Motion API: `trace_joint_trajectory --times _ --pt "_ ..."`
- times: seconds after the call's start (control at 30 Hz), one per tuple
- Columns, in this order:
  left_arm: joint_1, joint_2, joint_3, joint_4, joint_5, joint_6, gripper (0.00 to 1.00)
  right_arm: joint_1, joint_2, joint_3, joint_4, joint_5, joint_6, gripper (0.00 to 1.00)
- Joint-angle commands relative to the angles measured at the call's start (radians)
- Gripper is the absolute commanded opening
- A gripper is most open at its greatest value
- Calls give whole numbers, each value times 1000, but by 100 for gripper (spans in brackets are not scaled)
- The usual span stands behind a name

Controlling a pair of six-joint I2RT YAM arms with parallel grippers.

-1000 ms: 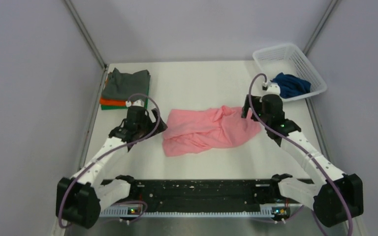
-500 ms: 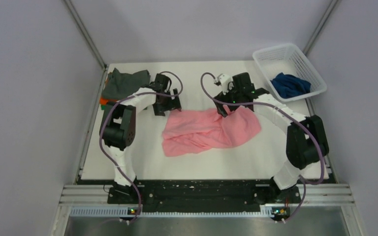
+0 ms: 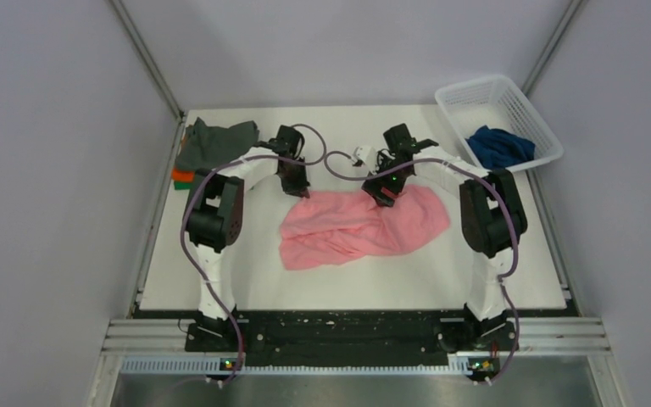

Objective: Fold and stack the t-shirts
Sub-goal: Flatten out the tshirt

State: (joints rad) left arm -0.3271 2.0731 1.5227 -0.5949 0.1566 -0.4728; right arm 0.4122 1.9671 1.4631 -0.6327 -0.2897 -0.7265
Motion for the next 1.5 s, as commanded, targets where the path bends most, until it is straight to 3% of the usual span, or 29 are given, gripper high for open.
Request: trace_joint_trajectory --times 0.0,0.07,0.13,0.2,0.23,0.4,0.53,0.67,0.87,0.97,1.13,1.3,1.47 --pt "-22 35 -23 -10 33 -16 0 1 18 53 -20 -38 -54 77" --pt "-21 14 -29 -2 9 -29 0 1 -2 33 18 -55 -34 70" --pt "-21 -24 -42 13 -15 -44 0 1 -38 -7 89 -51 4 56" --pt "-20 -76 -59 26 -49 -63 0 1 -91 -62 178 -46 56 28" --pt "-20 -104 -72 34 -68 -72 0 2 -125 -97 227 -47 80 20" --pt "-20 -243 -125 40 -165 -116 0 -6 -287 -258 403 -40 187 1" --pt "-20 -389 -194 79 -219 -122 0 -40 -455 -377 547 -38 337 0" --pt "-22 -572 -245 88 -245 -127 0 -59 -675 -508 746 93 553 0" --pt "-22 -915 -283 101 -304 -103 0 -70 -1031 -584 767 359 807 0" --pt "-22 -1085 -277 119 -319 -74 0 -70 -1183 -538 685 448 852 0" --pt "-22 -1312 -195 141 -250 -36 0 -70 -1318 -412 560 418 918 0" --pt "-21 -1377 -47 137 -94 -11 0 -70 -1365 -245 461 316 963 0" --pt "-21 -1370 70 128 -33 3 0 -70 -1360 -110 359 235 993 0"
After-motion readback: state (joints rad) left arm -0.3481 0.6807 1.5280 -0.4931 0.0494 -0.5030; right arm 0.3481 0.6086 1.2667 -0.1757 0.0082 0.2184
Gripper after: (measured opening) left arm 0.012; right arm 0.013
